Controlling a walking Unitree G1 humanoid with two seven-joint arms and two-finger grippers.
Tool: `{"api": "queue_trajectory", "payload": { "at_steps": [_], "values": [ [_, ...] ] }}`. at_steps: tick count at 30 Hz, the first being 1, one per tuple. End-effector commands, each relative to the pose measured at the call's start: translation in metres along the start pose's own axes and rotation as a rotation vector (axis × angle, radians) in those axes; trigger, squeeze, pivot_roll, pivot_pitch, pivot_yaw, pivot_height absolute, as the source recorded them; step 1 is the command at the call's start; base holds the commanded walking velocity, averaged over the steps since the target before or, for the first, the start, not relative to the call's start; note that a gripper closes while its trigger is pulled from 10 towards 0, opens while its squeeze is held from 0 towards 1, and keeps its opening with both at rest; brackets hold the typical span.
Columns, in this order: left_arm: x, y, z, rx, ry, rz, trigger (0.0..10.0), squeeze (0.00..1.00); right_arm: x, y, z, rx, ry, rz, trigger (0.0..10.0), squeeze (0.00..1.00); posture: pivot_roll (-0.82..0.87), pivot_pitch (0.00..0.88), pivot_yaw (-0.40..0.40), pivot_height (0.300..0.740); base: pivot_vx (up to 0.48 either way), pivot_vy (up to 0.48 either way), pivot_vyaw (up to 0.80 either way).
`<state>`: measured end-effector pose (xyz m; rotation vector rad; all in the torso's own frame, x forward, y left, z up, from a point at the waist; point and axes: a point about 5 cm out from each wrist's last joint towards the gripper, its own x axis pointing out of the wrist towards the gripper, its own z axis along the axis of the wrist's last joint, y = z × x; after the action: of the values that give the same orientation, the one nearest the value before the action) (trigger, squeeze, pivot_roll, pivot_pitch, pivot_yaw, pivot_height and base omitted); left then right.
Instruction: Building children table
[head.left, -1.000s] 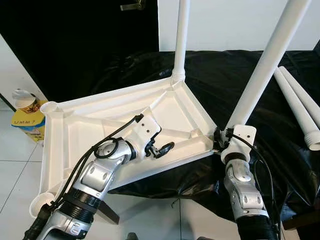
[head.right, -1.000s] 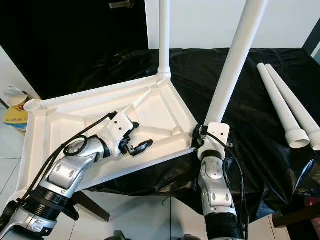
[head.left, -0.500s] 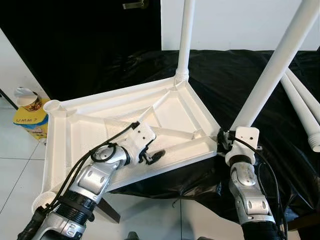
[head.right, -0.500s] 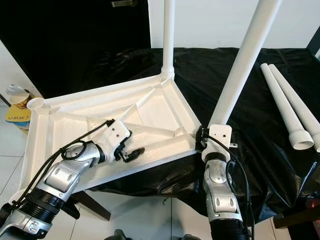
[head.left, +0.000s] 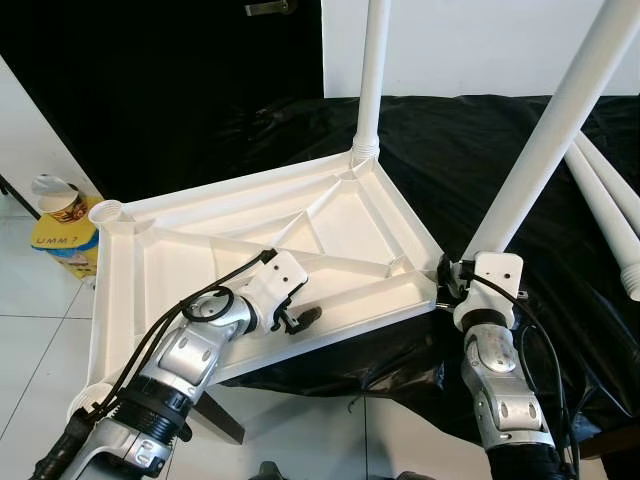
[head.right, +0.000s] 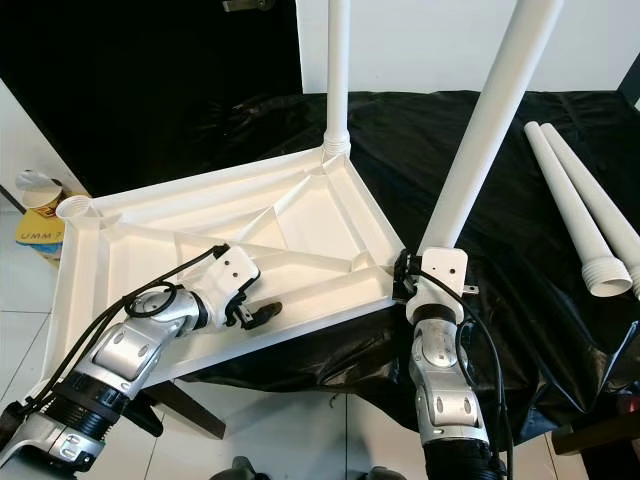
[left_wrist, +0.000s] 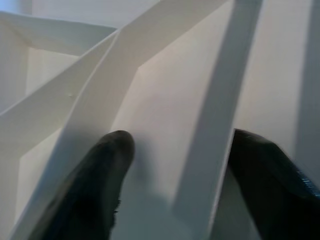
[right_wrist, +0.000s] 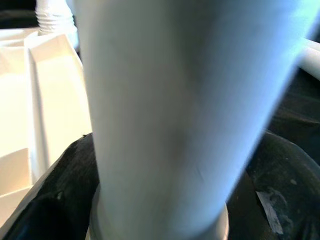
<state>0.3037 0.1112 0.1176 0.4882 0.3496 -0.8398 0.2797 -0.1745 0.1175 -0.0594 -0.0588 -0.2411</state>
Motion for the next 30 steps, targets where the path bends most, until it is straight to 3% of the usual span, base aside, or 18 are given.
{"api": "queue_trajectory", "payload": {
  "at_steps": [1, 4, 11, 16, 22, 29, 30],
  "values": [
    [-0.001, 0.003, -0.012, -0.018, 0.064, 0.029, 0.0, 0.00, 0.000, -0.009, 0.004, 0.014, -0.026, -0.031, 10.0, 0.00, -0.01, 0.069, 0.045, 0.740, 0.000, 0.000, 0.00],
    [0.003, 0.009, -0.010, -0.062, 0.070, 0.075, 0.0, 0.00, -0.001, -0.003, 0.007, 0.058, -0.041, 0.062, 10.0, 0.00, -0.01, 0.074, 0.051, 0.740, 0.000, 0.000, 0.00],
    [0.004, 0.013, -0.008, -0.082, 0.060, 0.099, 0.0, 0.00, -0.003, -0.001, 0.005, 0.071, -0.037, 0.091, 10.0, 0.00, -0.01, 0.075, 0.053, 0.740, 0.000, 0.000, 0.00],
    [0.006, 0.027, 0.002, -0.128, 0.027, 0.182, 0.0, 0.00, -0.006, 0.009, 0.007, 0.102, -0.050, 0.174, 10.0, 0.00, -0.01, 0.073, 0.055, 0.740, 0.000, 0.000, 0.00],
    [0.012, 0.041, 0.014, -0.177, -0.010, 0.268, 0.0, 0.00, -0.005, 0.014, 0.008, 0.108, -0.056, 0.201, 10.0, 0.00, -0.01, 0.072, 0.053, 0.740, 0.000, 0.000, 0.00],
    [0.020, 0.045, 0.024, -0.179, -0.030, 0.296, 0.0, 0.00, -0.005, 0.016, 0.008, 0.110, -0.054, 0.213, 10.0, 0.00, 0.00, 0.075, 0.051, 0.740, 0.000, 0.000, 0.00],
    [0.027, 0.042, 0.033, -0.147, -0.055, 0.283, 10.0, 0.00, -0.004, 0.018, 0.007, 0.109, -0.052, 0.219, 10.0, 0.00, 0.00, 0.077, 0.052, 0.740, 0.000, 0.000, 0.00]
  ]
}}
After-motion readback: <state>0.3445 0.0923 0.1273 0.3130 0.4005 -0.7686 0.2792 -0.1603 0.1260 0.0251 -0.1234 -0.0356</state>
